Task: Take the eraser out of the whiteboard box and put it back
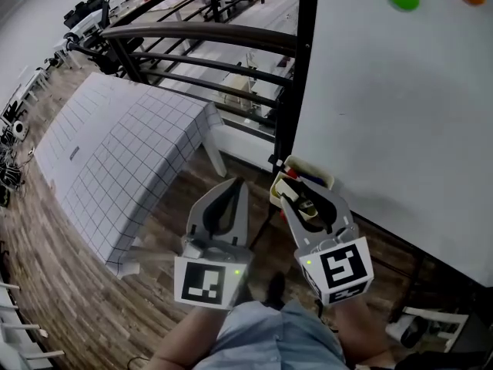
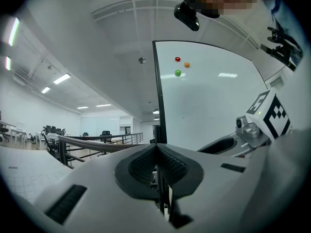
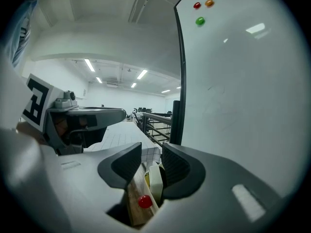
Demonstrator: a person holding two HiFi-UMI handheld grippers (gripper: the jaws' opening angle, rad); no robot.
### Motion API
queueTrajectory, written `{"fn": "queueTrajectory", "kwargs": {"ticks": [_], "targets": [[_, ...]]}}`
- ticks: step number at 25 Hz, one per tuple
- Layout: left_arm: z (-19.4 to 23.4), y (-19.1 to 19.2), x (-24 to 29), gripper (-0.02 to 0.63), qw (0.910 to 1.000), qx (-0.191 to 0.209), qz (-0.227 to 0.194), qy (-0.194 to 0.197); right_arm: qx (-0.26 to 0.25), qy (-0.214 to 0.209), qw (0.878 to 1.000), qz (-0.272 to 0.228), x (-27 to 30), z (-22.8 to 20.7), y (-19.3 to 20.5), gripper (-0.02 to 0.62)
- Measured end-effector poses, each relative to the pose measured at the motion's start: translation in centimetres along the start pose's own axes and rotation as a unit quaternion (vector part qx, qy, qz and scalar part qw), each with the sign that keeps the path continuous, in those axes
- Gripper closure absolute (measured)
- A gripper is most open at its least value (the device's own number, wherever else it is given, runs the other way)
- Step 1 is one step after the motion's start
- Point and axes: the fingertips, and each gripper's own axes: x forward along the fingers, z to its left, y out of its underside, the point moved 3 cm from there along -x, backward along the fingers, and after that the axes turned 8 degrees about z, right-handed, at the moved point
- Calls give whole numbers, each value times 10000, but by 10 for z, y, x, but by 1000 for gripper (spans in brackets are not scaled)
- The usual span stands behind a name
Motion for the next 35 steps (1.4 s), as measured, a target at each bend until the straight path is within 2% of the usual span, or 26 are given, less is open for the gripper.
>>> {"fn": "queueTrajectory", "kwargs": {"ticks": [13, 17, 24, 35], "targets": [[21, 20, 49, 607, 9984, -151, 240, 486, 53, 70, 9953, 967, 46, -3, 37, 430], [22, 23, 59, 607, 9977, -158, 293, 596, -88, 131, 9929, 1178, 53, 1, 45, 431], [24, 26, 65, 607, 9970, -159, 341, 681, -164, 476, 9910, 1243, 54, -3, 46, 457], [8, 26, 65, 607, 9963, -100, 383, 757, -324, 715, 9866, 1433, 43, -11, 59, 426]]}}
